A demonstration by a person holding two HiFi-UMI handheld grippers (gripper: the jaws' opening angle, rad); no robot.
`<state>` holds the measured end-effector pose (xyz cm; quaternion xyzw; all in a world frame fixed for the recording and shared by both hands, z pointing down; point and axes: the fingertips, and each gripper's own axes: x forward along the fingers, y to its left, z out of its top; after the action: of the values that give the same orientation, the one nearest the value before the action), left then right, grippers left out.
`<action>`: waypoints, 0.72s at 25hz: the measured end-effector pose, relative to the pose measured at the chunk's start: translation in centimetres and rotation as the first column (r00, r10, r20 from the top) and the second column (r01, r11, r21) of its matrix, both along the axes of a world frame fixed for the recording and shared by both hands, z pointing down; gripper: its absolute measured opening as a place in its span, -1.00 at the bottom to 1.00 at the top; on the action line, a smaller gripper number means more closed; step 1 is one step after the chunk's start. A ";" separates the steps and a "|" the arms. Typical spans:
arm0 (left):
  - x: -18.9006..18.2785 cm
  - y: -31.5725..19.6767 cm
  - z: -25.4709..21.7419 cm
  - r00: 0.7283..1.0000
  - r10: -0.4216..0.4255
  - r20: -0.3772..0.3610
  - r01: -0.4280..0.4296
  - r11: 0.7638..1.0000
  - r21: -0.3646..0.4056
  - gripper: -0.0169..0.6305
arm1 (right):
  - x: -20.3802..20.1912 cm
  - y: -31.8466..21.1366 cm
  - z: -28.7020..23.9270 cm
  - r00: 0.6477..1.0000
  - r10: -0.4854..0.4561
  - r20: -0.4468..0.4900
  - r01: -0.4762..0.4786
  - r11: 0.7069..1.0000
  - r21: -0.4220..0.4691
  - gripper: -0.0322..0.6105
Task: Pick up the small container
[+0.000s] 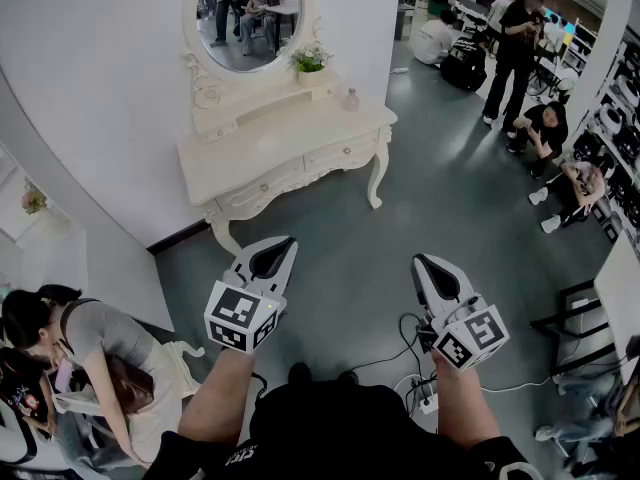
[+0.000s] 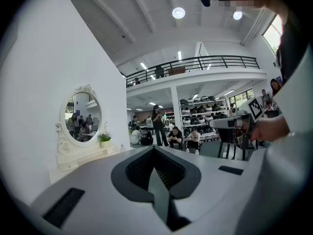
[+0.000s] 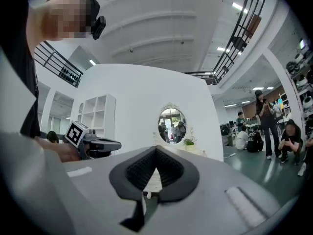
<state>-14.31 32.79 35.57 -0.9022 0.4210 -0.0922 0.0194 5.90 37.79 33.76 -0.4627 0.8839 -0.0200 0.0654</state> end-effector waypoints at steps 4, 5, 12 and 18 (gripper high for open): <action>-0.7 0.0 -0.7 0.993 0.048 -0.110 -0.054 0.997 -0.052 -0.93 | -0.6 -0.4 -0.3 1.000 0.010 0.004 -0.010 1.000 0.006 -0.87; -0.8 0.0 -0.9 0.990 0.053 -0.134 -0.062 0.996 -0.061 -0.93 | -0.6 -0.4 -0.4 1.000 0.012 0.004 -0.012 1.000 0.009 -0.87; 0.4 0.2 -0.8 0.992 0.062 -0.108 -0.070 0.995 -0.073 -0.93 | 0.2 -0.2 -0.6 1.000 0.012 0.012 -0.012 1.000 0.016 -0.87; 2.1 1.4 0.2 0.997 0.043 -0.071 -0.049 0.996 -0.072 -0.93 | 2.1 1.4 0.1 1.000 0.006 0.017 -0.006 1.000 0.006 -0.87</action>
<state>-12.19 34.19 35.75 -0.9144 0.3968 -0.0759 -0.0265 8.04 39.17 33.85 -0.4650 0.8819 -0.0209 0.0744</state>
